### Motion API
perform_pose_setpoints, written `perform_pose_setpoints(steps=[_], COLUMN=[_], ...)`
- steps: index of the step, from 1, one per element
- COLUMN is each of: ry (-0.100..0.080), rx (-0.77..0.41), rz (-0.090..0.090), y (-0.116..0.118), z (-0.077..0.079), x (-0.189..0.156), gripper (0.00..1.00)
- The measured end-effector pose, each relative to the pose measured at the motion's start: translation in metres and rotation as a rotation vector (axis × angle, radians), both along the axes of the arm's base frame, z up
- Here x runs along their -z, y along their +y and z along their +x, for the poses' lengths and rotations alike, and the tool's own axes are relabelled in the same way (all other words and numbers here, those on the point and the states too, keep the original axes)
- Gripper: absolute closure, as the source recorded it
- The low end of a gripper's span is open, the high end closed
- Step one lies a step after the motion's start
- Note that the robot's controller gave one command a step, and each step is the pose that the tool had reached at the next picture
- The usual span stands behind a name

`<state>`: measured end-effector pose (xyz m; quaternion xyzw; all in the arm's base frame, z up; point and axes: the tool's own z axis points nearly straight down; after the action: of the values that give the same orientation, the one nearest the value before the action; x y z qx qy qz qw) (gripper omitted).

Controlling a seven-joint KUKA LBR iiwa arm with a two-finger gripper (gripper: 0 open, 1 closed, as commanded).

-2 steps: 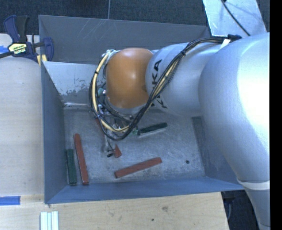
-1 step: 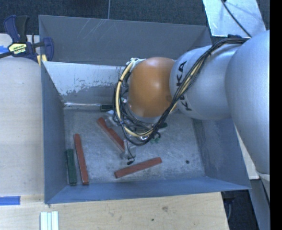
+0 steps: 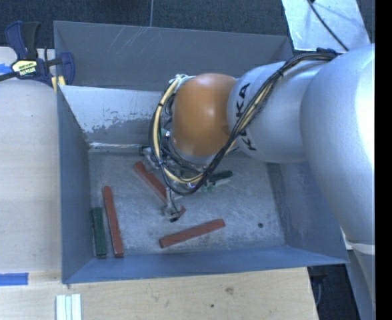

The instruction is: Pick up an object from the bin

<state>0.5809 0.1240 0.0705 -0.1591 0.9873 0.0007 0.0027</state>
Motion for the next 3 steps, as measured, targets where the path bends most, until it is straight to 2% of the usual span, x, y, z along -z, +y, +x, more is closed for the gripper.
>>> perform_pose_setpoints(steps=[1, 2, 3], ry=[-0.003, 0.002, 0.002], rx=[0.002, 0.004, 0.005], rz=[0.003, -0.001, -0.001], y=[0.0015, -0.0005, -0.0006], z=[0.0008, -0.0004, -0.0006], x=[-0.0028, -0.0003, -0.0001], gripper=[1.00, 0.00, 1.00])
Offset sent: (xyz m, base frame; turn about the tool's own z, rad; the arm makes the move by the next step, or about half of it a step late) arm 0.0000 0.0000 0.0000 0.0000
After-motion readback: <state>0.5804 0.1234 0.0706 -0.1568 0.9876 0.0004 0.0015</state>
